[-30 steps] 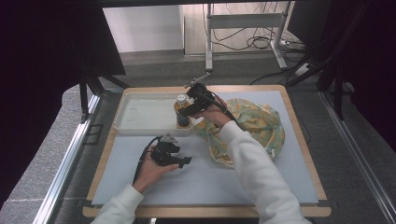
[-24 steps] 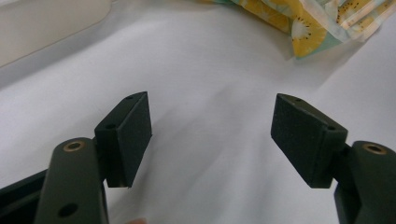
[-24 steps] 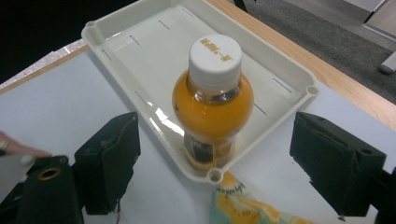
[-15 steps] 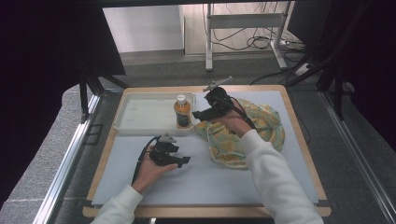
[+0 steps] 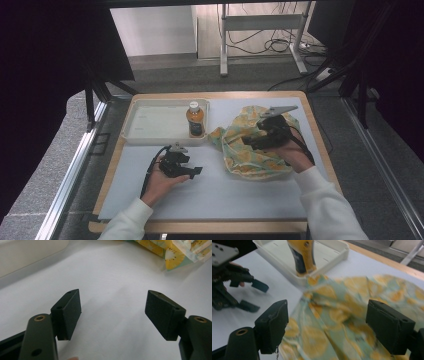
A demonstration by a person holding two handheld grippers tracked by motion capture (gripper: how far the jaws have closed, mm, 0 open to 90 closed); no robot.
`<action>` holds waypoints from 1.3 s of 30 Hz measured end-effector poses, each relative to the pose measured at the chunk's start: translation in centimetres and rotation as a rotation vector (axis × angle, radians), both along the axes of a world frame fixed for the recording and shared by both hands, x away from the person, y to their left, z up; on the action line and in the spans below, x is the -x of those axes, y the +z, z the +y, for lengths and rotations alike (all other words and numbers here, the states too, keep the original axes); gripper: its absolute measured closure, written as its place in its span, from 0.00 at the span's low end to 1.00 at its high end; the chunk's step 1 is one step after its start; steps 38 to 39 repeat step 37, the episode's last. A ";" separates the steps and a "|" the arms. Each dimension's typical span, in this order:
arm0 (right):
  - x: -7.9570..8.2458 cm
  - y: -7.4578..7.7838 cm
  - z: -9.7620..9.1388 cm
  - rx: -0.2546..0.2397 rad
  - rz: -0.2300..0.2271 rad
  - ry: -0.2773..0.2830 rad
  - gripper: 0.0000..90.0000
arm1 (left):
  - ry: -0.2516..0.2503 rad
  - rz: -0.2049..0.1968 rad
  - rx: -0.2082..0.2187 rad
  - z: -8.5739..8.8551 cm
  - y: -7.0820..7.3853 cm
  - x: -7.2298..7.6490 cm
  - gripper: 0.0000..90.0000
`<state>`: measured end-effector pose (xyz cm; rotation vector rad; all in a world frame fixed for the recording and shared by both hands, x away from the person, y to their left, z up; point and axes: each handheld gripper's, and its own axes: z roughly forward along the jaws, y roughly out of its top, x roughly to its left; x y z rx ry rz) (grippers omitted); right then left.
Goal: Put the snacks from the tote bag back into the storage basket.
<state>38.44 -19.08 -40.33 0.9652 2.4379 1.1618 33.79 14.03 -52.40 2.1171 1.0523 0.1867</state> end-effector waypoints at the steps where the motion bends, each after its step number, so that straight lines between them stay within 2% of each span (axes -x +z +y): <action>1: 0.3 -0.3 -0.7 -0.003 0.001 -0.009 0.20 | 0.005 0.001 0.000 0.0 0.0 0.0 0.33; 6: 1.8 -1.6 -3.6 -0.014 0.005 -0.032 0.20 | 0.013 -0.001 -0.006 0.2 0.0 -0.1 0.33; 8: 2.5 -2.1 -4.6 -0.005 0.001 -0.037 0.21 | 0.017 0.000 0.000 0.2 0.0 0.0 0.33; 11: 3.6 -2.8 -6.3 -0.023 0.002 -0.060 0.21 | 0.015 -0.001 0.001 0.3 0.1 0.0 0.33; 16: 4.9 -4.3 -8.2 -0.025 0.016 -0.083 0.22 | 0.017 0.001 -0.004 0.3 0.0 0.0 0.33; 21: 5.1 -5.0 -8.7 -0.012 0.031 -0.088 0.22 | 0.017 -0.004 -0.002 0.3 0.1 0.1 0.33; 28: 5.5 -4.9 -8.6 -0.023 0.021 -0.096 0.22 | 0.012 -0.006 -0.001 0.3 0.1 0.1 0.33; 34: 5.9 -4.9 -8.8 -0.040 -0.004 -0.105 0.22 | 0.011 -0.011 0.002 0.3 0.2 0.2 0.33; 39: 5.9 -5.1 -9.0 -0.047 0.008 -0.100 0.22 | 0.012 -0.007 -0.001 0.3 0.1 0.1 0.33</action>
